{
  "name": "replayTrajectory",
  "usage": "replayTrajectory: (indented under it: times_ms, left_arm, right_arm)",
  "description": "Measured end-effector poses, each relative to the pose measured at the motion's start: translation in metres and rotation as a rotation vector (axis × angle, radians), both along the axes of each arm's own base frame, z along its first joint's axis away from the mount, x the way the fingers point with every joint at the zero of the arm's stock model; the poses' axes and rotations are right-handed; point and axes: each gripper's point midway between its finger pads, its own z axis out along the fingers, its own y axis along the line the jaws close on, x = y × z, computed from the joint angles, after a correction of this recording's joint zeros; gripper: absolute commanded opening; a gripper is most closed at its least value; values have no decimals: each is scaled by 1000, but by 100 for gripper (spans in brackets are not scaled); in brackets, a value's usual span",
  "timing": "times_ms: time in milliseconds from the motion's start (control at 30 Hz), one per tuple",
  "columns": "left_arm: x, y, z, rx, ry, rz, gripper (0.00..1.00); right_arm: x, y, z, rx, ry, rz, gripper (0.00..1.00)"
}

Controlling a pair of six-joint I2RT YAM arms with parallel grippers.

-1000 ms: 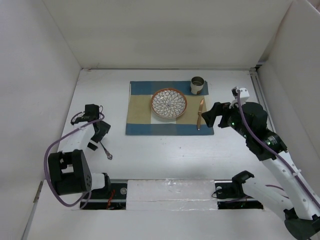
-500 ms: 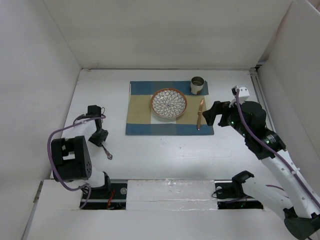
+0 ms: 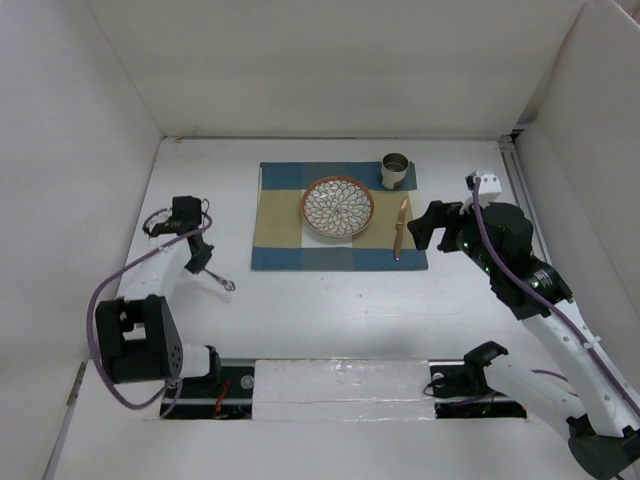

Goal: Set the dinner table for one person

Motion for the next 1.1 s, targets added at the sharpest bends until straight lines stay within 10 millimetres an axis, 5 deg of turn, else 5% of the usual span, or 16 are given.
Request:
replayTrajectory:
  times_ms: [200,333,467,567,767,1100]
  left_arm:
    - [91,-37,123,-69,-401,-282,0]
    - [134,-85,151,-111,-492,-475,0]
    - [156,-167,122,-175,-408,-684,0]
    - [159,-208,83,-228,-321,-768,0]
    - [157,-212,23,-252,-166,-768,0]
    - [176,-213,15,-235,-152,-786,0]
  right_arm:
    - [4,-7,1,2,-3,-31,100]
    - [9,-14,-1,0,2,-59,100]
    - [17,-17,-9,-4,16,-78,100]
    - [20,-18,-18,-14,39,-83,100]
    - [22,-19,-31,-27,71,-87,100]
    - [22,-19,-33,-29,75,-90,100]
